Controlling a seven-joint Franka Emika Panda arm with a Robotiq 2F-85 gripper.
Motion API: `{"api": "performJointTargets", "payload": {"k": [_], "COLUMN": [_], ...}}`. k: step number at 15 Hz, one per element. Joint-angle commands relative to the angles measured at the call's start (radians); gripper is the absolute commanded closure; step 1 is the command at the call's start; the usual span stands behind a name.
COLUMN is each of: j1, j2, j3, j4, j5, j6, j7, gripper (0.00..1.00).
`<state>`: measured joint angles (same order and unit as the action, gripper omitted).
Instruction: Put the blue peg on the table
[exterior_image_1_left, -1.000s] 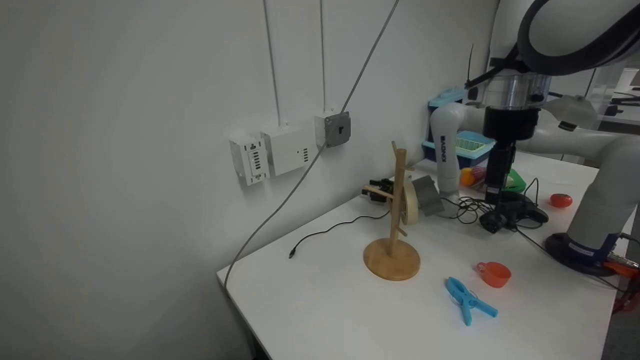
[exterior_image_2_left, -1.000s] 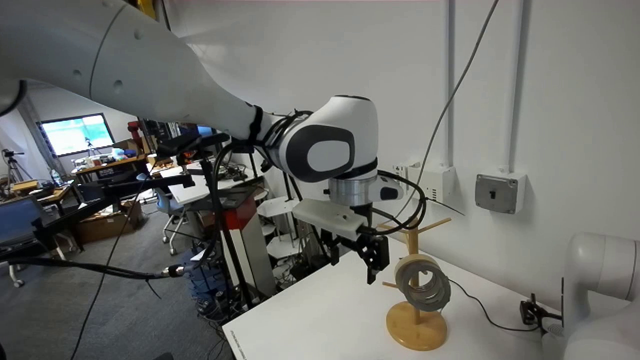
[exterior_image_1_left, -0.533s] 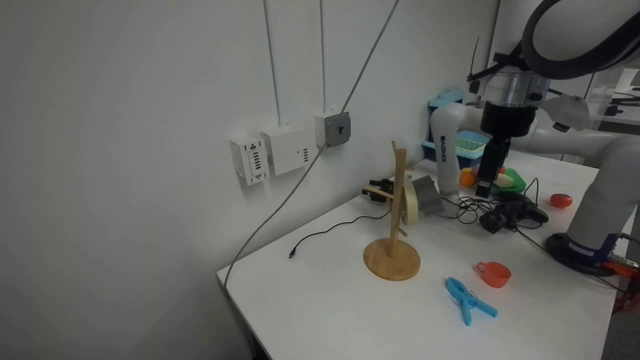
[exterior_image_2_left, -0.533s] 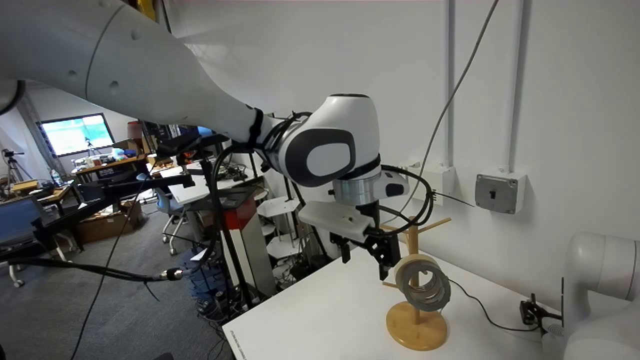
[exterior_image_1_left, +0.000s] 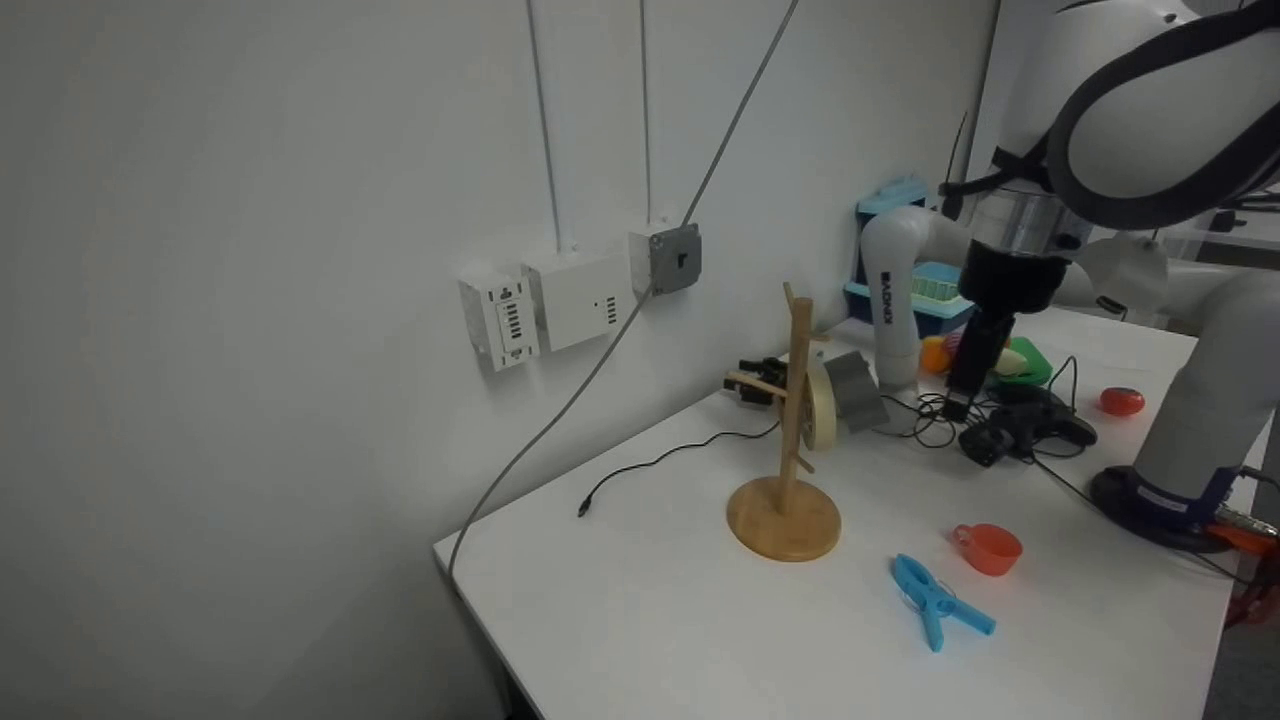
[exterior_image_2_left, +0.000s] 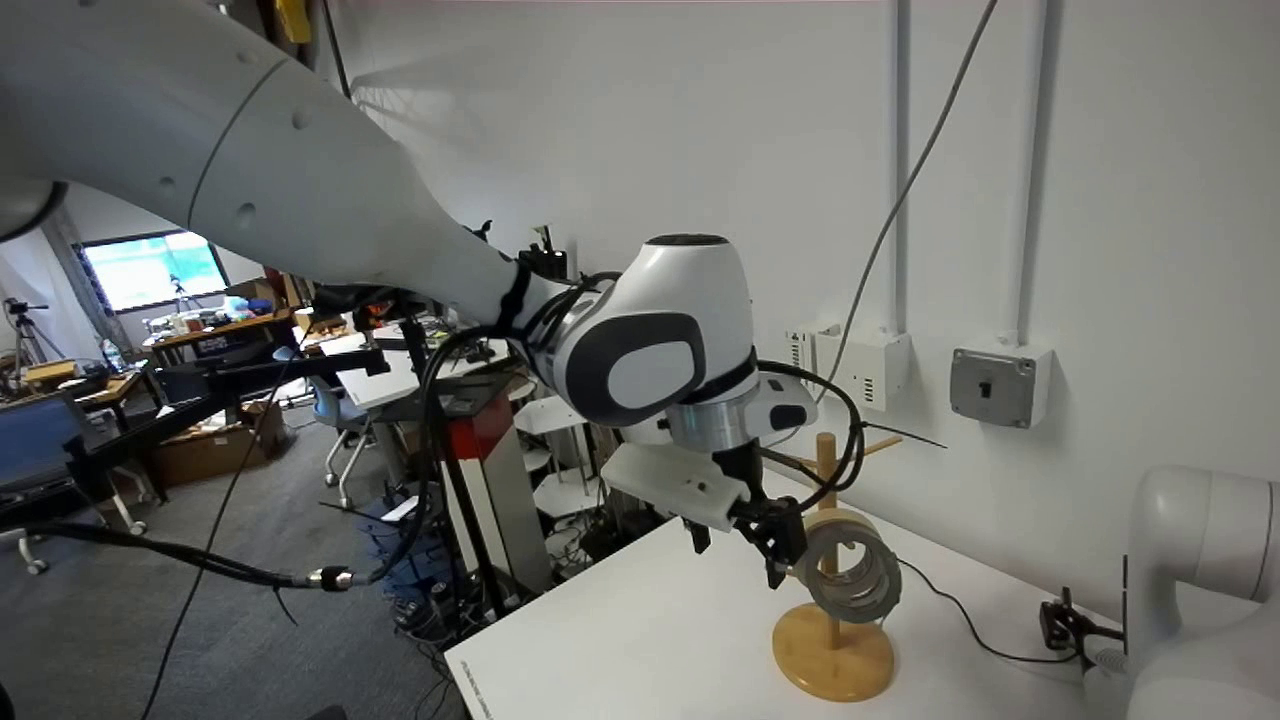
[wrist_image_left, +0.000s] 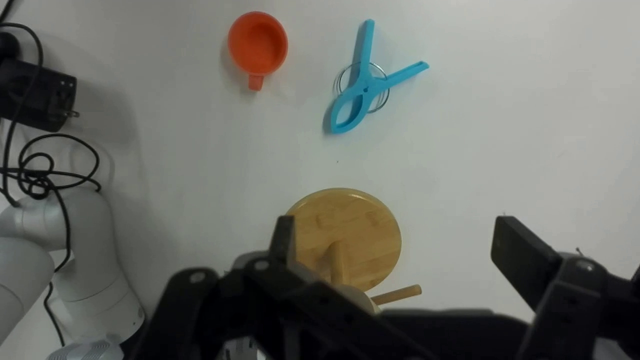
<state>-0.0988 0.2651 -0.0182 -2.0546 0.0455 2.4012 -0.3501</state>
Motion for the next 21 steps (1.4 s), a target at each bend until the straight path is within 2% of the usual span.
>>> {"api": "performJointTargets", "payload": {"k": [1,2,21], "j1": [-0.02,-0.008,-0.01], "j2": [0.007,0.008,0.012], "j3": [0.005,0.004,0.004], "j4": [-0.014,-0.006,-0.007], "j5": [0.012,-0.002,-0.002], "j6": [0.038,0.016,0.017], "j7": [-0.031,0.002,0.002], "gripper": [0.0,0.0,0.0]}}
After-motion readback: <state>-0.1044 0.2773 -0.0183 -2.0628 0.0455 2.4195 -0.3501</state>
